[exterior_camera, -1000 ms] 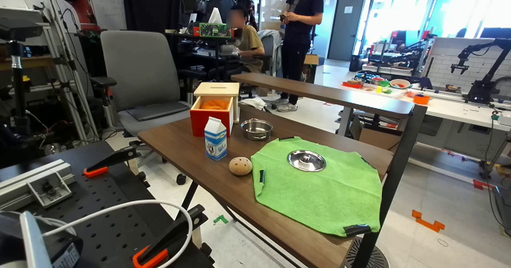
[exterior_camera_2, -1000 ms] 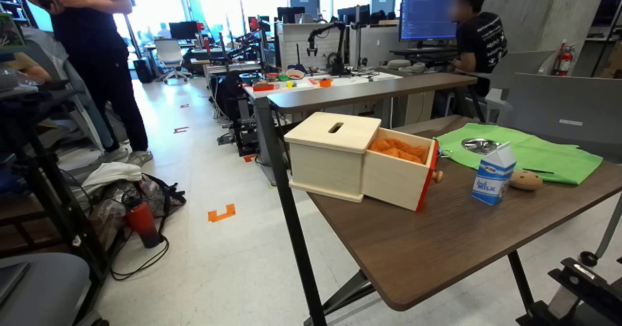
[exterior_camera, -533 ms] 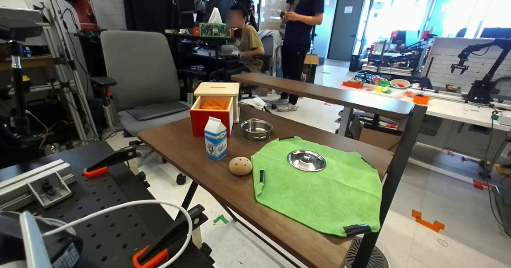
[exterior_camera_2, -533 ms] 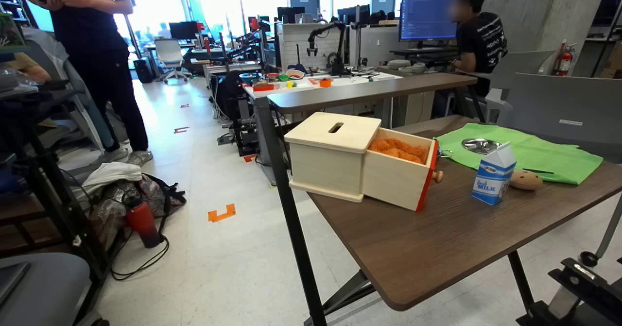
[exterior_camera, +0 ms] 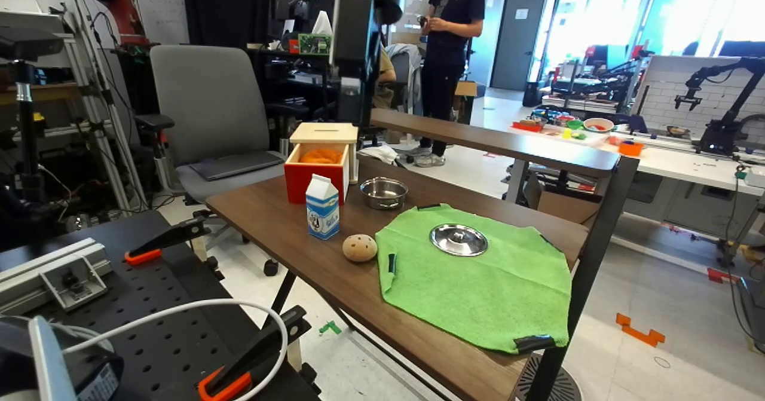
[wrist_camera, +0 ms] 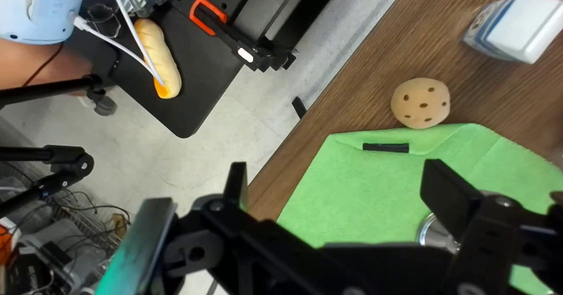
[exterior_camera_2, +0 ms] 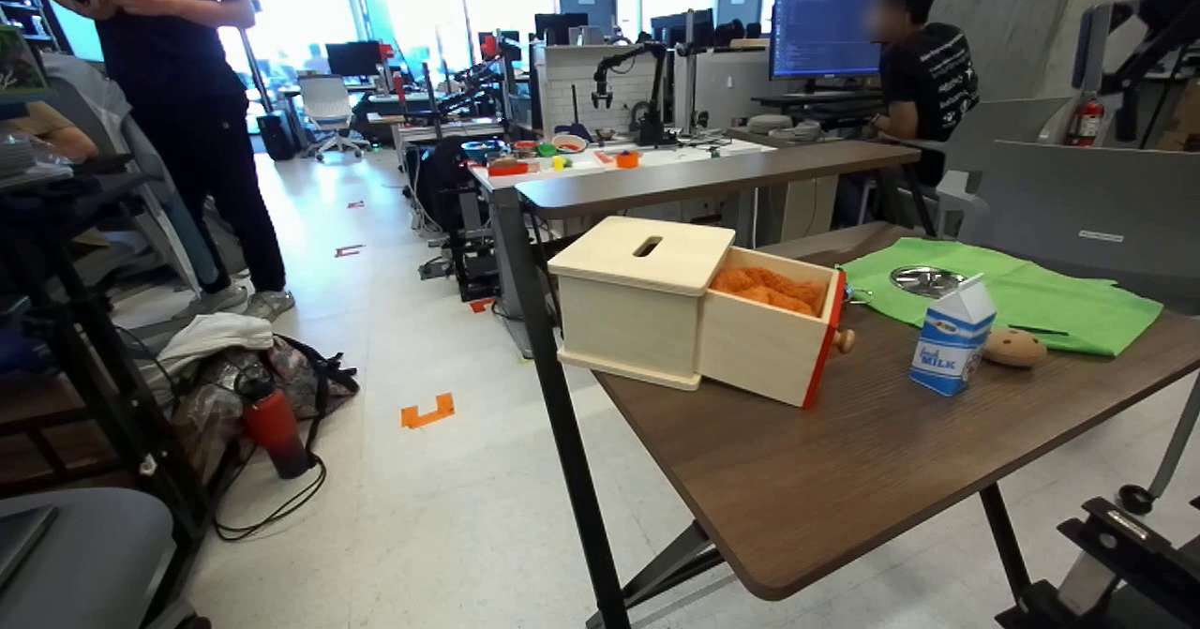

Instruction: Pick up the lid from the cloth and put it on the pot

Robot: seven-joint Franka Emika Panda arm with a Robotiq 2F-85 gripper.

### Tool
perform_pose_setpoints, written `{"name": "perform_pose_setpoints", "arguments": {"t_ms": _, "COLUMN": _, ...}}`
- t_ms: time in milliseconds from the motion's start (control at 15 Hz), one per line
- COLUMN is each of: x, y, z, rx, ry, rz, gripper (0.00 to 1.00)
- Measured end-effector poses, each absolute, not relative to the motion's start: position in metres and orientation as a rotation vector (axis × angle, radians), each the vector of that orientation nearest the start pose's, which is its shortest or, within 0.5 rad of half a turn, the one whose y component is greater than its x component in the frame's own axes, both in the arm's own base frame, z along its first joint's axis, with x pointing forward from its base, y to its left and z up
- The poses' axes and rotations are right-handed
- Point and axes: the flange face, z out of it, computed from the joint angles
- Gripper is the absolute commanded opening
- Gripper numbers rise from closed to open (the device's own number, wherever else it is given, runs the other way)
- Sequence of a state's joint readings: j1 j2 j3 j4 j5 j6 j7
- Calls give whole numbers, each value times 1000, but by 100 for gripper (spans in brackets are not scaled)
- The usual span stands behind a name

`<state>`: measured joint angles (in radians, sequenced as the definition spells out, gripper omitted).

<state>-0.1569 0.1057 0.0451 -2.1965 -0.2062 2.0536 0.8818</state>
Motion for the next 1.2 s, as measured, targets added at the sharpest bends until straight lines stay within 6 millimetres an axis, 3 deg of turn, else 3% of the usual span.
{"name": "perform_pose_setpoints", "arguments": {"t_ms": 200, "x": 537, "y": -86, "z": 296, "rx": -3030, "ry": 1501, "rz": 363, "gripper": 100}}
{"name": "perform_pose_setpoints", "arguments": {"t_ms": 467, "x": 542, "y": -83, "z": 294, "rx": -3018, "ry": 1525, "rz": 352, "gripper": 100}}
{"name": "perform_pose_setpoints", "arguments": {"t_ms": 733, "x": 552, "y": -86, "z": 284, "rx": -2762, "ry": 1687, "rz": 384, "gripper": 100}}
{"name": "perform_pose_setpoints", "arguments": {"t_ms": 1000, "x": 581, "y": -85, "z": 301, "rx": -2488, "ry": 1730, "rz": 376, "gripper": 100}}
{"name": "perform_pose_setpoints", "arguments": {"t_ms": 1200, "x": 608, "y": -98, "z": 320, "rx": -2389, "ry": 1714, "rz": 171, "gripper": 100}}
